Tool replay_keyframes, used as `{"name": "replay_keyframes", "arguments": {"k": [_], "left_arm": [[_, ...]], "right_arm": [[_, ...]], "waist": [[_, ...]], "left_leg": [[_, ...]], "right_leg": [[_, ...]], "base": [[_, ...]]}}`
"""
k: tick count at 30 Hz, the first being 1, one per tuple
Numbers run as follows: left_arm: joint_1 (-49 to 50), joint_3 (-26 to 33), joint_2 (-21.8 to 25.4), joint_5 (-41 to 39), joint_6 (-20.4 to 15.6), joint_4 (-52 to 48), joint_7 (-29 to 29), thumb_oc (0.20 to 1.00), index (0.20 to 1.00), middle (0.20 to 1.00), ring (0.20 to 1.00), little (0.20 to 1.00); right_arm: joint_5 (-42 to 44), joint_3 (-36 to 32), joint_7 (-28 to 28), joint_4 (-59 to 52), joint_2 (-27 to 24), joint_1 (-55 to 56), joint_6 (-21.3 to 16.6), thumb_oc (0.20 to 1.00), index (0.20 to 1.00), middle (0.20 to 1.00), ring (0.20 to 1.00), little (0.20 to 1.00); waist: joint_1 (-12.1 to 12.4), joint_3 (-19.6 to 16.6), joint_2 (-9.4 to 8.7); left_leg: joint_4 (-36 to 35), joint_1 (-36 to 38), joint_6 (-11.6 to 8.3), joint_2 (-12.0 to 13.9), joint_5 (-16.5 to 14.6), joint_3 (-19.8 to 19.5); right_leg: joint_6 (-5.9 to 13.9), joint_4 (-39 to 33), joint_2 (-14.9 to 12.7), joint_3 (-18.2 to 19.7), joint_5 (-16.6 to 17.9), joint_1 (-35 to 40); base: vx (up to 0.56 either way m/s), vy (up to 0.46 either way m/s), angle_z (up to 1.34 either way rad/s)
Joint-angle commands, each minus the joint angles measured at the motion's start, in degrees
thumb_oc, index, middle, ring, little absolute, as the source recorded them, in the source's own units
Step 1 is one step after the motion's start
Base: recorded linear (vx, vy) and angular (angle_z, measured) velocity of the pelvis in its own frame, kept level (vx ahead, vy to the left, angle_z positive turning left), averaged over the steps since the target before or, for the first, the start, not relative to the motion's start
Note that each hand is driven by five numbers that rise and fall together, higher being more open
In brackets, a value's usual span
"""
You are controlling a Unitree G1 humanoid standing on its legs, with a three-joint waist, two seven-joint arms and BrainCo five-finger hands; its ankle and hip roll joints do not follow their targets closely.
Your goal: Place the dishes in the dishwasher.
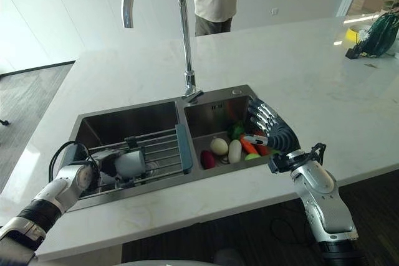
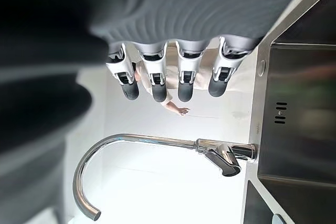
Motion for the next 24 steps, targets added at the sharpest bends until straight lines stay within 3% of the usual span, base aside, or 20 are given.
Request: {"name": "replay_keyframes", "arguments": {"k": [1,4,6,9,17,21,24], "left_arm": [[-0.8,-1.6,-2.0,0.6,1.1,5.5,-1.0,1.000,1.000,1.000,1.000,1.000],[-0.2,-2.3,-4.6,-0.5,3.1,9.4,-2.3,1.000,1.000,1.000,1.000,1.000],[1.0,-3.1,-8.3,-1.3,4.4,15.3,-1.5,0.200,0.200,0.200,0.200,0.200],[1.9,-3.8,-11.7,-3.5,4.2,22.6,2.2,0.200,0.200,0.200,0.200,0.200],[1.7,-1.3,-11.4,-6.8,1.7,21.0,9.4,0.200,0.200,0.200,0.200,0.200],[1.2,2.1,-4.6,-7.8,-2.1,10.9,14.3,0.200,0.200,0.200,0.200,0.200],[2.6,5.4,1.6,-9.5,-2.5,-1.3,16.3,0.200,0.200,0.200,0.200,0.200]], "right_arm": [[0.4,0.0,0.3,-1.7,0.5,-4.0,-3.5,1.000,1.000,1.000,1.000,1.000],[0.4,0.1,0.6,-1.6,0.7,-4.1,-3.5,1.000,1.000,1.000,1.000,1.000],[0.1,0.5,0.9,-1.8,1.2,-4.5,-3.2,1.000,1.000,1.000,1.000,1.000],[0.0,1.1,1.5,-2.0,1.4,-4.7,-2.9,1.000,1.000,1.000,1.000,1.000],[-0.3,1.1,0.8,-1.8,1.2,-3.8,-3.5,1.000,1.000,1.000,1.000,1.000],[-1.2,0.0,-1.0,-1.2,-0.1,-2.4,-5.2,1.000,1.000,1.000,1.000,1.000],[-0.5,-2.1,-1.6,-1.0,-0.6,-0.9,-5.6,1.000,1.000,1.000,1.000,1.000]], "waist": [[-1.2,0.9,0.29],[-1.5,0.8,0.24],[-1.9,0.7,0.16],[-2.7,0.6,0.19],[-2.0,0.8,-0.17],[-1.0,1.0,-0.24],[0.3,1.4,-0.12]], "left_leg": [[7.2,-1.2,-0.40,2.4,-8.0,-1.1],[7.2,-1.1,-0.33,2.5,-8.0,-0.9],[7.2,-1.0,-0.27,2.5,-8.0,-0.7],[7.2,-0.7,-0.21,2.6,-8.2,0.0],[7.2,-0.7,-0.21,2.5,-8.2,0.0],[7.2,-0.8,-0.40,2.3,-8.1,-0.5],[7.2,-1.1,-0.52,2.0,-8.1,-1.4]], "right_leg": [[5.04,-0.8,-2.2,-2.4,0.2,0.7],[5.04,-0.8,-2.2,-2.4,0.1,0.7],[4.99,-0.8,-2.1,-2.2,0.1,0.6],[4.97,-0.8,-1.9,-1.6,0.1,0.5],[4.84,-0.8,-2.0,-2.0,0.2,0.6],[4.95,-0.8,-2.3,-2.4,0.5,0.7],[4.91,-0.8,-2.5,-2.7,0.6,0.9]], "base": [[0.00,0.000,0.00],[0.00,0.000,0.00],[0.00,0.000,0.00],[0.02,0.006,-0.20],[-0.01,0.002,-0.06],[0.00,-0.001,0.01],[0.00,-0.004,0.02]]}}
